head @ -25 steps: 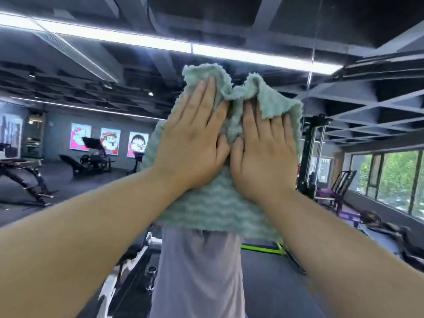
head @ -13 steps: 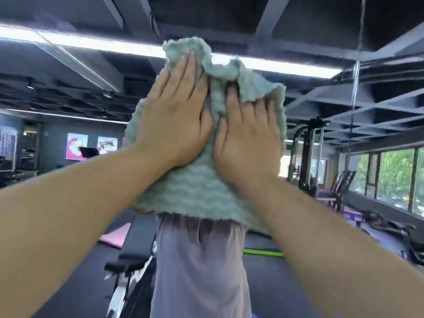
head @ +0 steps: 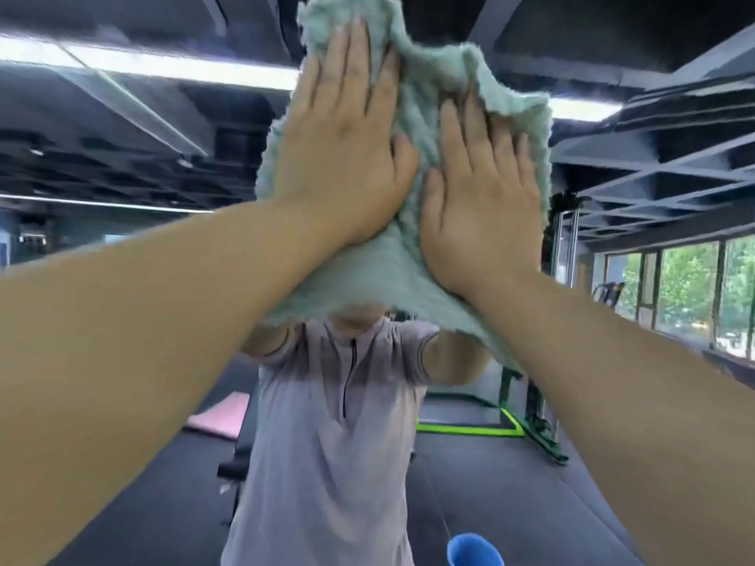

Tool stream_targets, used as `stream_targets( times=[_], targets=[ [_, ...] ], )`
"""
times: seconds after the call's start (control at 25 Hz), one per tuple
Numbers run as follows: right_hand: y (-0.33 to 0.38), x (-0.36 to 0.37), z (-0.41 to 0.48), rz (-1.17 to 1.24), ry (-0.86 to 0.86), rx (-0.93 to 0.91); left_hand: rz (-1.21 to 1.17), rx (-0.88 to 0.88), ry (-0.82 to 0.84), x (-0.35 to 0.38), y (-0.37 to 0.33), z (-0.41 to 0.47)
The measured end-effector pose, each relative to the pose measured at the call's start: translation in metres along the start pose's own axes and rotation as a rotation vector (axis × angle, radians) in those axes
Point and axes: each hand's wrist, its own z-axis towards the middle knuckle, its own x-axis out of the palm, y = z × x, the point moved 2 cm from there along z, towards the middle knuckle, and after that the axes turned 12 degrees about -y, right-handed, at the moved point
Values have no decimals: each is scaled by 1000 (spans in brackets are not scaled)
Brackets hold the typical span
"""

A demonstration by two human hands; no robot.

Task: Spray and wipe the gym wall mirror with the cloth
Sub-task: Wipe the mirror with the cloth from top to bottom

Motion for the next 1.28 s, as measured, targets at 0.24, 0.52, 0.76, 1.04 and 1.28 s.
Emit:
stream_targets(
  times=[0.24,0.52,0.76,1.04,1.28],
  targets=[
    [-26,-1,39,-30,58,-18,-64,40,9,6,-9,20],
    [-48,1,17,-6,-42,37,-24,-76,-65,9,-51,-3],
    [-151,-24,29,-26,54,-32,-60,-54,1,22,-140,31],
    [-178,-39,-64,34,31,-2,-35,-28,51,7,-184,-38],
    [-202,-50,-98,-37,79,-35,-85,89,72,8,-234,-74]
  ],
)
